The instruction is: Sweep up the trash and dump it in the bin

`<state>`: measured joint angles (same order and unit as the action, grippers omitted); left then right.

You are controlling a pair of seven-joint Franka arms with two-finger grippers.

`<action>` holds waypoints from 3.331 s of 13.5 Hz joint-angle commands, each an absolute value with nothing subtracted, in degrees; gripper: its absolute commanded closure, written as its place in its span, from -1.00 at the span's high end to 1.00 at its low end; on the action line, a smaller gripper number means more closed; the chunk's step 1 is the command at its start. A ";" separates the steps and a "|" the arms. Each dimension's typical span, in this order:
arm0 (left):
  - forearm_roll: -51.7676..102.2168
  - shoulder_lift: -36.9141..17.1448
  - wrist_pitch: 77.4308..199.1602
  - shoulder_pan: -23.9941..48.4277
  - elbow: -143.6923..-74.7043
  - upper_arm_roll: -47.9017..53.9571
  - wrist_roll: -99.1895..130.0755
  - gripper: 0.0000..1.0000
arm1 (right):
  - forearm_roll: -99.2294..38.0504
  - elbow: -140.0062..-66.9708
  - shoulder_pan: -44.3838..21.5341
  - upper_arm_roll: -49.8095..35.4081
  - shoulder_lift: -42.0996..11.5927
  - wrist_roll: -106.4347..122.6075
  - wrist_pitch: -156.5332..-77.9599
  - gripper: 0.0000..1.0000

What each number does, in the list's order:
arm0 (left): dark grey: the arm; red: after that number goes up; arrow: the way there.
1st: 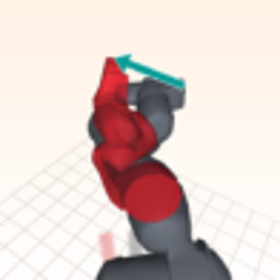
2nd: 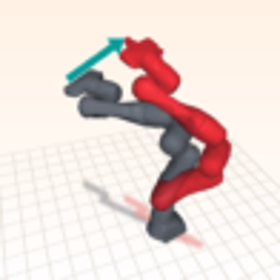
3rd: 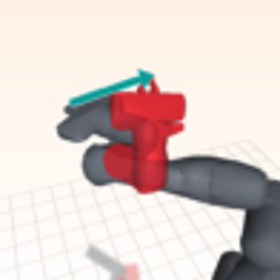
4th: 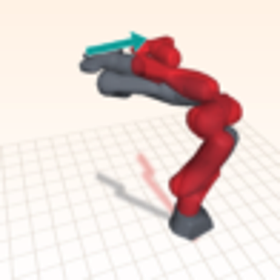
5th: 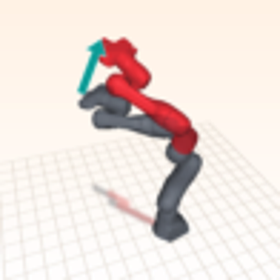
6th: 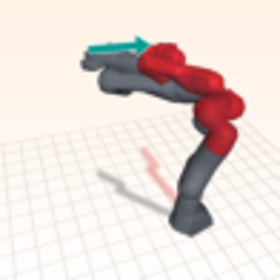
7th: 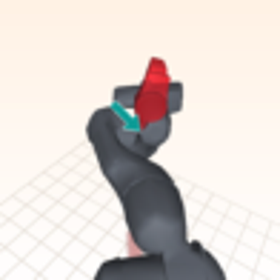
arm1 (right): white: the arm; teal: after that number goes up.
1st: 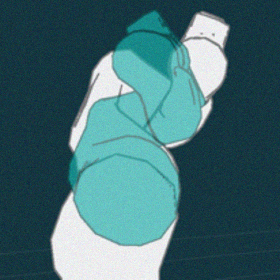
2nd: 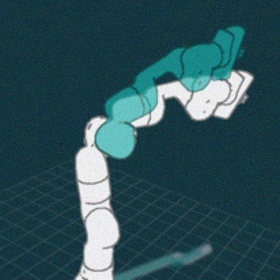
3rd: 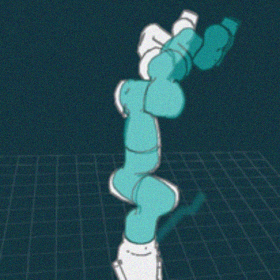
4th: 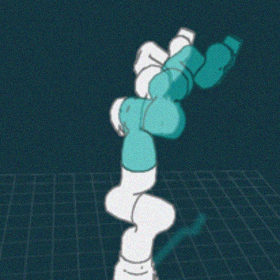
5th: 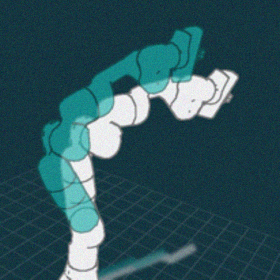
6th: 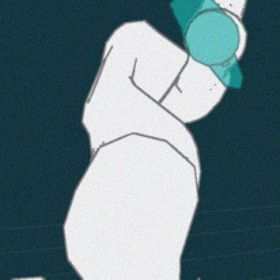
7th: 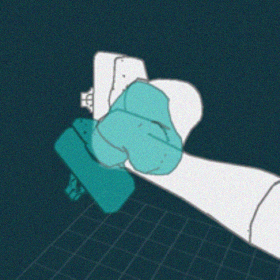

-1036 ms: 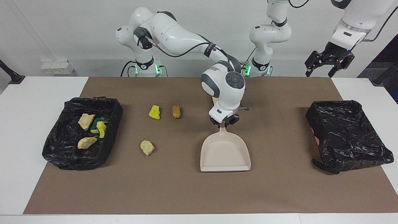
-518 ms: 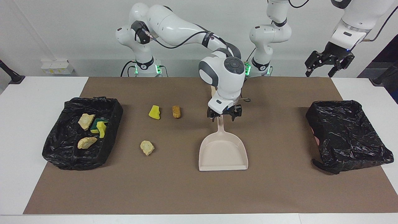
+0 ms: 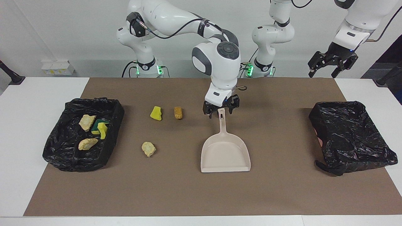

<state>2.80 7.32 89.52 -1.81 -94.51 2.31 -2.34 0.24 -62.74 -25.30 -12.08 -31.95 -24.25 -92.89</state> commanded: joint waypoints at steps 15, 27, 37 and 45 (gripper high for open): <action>2.02 7.56 88.33 -2.20 -93.87 2.55 -2.37 1.00 | -5.45 -119.87 -37.08 -12.74 0.35 -31.38 -113.11 1.00; 2.11 -0.43 101.83 6.75 -96.06 3.34 10.07 1.00 | -5.45 -129.20 -44.21 -12.83 -3.43 -35.68 -130.78 0.97; 2.11 -14.48 117.76 24.68 -99.40 3.25 26.97 1.00 | -5.45 -128.76 -44.74 -12.74 -2.73 -37.52 -129.64 -1.00; 2.90 -15.65 126.29 30.66 -107.83 3.43 27.86 1.00 | -5.54 -129.29 -38.07 -12.39 7.20 -46.38 -111.55 -1.00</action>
